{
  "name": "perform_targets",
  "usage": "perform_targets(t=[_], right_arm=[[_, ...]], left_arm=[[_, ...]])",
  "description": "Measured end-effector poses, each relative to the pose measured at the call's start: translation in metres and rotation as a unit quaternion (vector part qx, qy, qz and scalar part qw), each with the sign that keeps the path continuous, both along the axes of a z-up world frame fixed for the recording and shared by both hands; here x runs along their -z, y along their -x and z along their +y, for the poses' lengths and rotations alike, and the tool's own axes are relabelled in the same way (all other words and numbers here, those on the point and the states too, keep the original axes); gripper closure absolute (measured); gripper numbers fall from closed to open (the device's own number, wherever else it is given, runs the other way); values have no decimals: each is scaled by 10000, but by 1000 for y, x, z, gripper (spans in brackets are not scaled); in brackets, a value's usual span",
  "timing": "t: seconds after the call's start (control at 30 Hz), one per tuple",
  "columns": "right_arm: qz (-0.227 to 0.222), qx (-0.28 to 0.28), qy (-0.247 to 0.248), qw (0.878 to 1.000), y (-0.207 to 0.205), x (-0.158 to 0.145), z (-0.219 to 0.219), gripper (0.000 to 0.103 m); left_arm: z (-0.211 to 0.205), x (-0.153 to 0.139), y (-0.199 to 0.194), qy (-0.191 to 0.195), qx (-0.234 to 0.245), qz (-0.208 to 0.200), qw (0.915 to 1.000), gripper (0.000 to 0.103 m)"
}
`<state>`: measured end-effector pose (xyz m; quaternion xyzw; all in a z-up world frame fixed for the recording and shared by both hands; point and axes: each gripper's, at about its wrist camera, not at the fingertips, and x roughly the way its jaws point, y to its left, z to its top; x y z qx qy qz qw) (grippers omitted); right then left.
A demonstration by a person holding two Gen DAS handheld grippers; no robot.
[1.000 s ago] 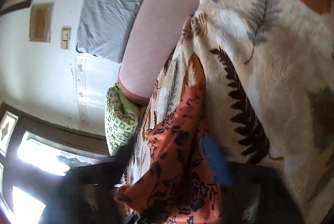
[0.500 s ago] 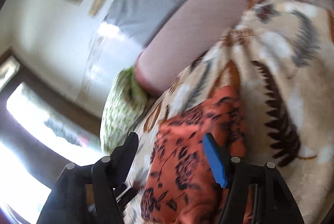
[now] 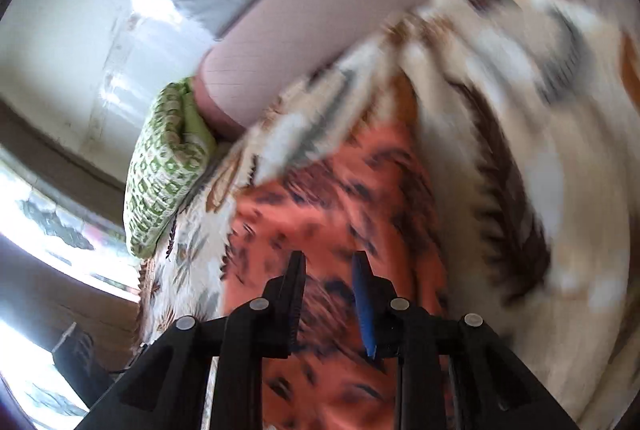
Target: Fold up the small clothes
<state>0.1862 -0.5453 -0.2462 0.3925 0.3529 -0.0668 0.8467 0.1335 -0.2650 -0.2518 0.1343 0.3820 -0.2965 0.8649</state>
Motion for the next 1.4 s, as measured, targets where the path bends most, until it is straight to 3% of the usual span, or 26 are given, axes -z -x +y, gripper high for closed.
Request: perform_targets(t=[0.1,0.2,0.33,0.43,0.53,0.6,0.73,0.83,0.9,1.03,1.17,1.3,1.37,1.4], right_arm=[[576,-11,71,9983,-44,9,-4,76],[1550,-152,64,9878,-83,56,-8,77],[1142,53,-341,9929,-79,58,-22,78],[712,123,-186,9972,-55,40,-17,76],[585,7,-226,9980,-24,24,-5,76],[536,-78,42,9985,0,11,7,76],[816,-213,460,9954,48,8,36,76],[1485,-311,857,9847,67,45,52,75],[1310,-273,987,9861,69,54,54,75],[1222,-146,797,9892,77,37,49,75],[813,-68,733,9940,83,18,49,73],[191,45,966,9951,80,0,55,73],[-299,41,855,9959,84,-5,54,73],[-563,67,795,9952,87,-5,53,66]], left_arm=[[-13,17,-3,-318,91,13,9995,33],[-15,44,-1,-496,210,190,9984,32],[-11,44,-2,-392,296,210,9986,32],[-2,38,-6,-149,215,301,9992,32],[3,34,1,-153,198,214,9995,32],[5,29,10,-208,180,72,9996,32],[9,25,23,-299,119,14,9995,32],[8,33,27,-490,107,59,9987,28],[7,39,29,-611,131,-20,9980,27],[12,28,34,-508,55,-136,9986,27],[18,16,37,-364,-34,-319,9988,27],[23,4,34,-214,-118,-493,9985,27],[24,0,32,-176,-156,-587,9980,27],[24,-2,31,-167,-175,-654,9976,27]])
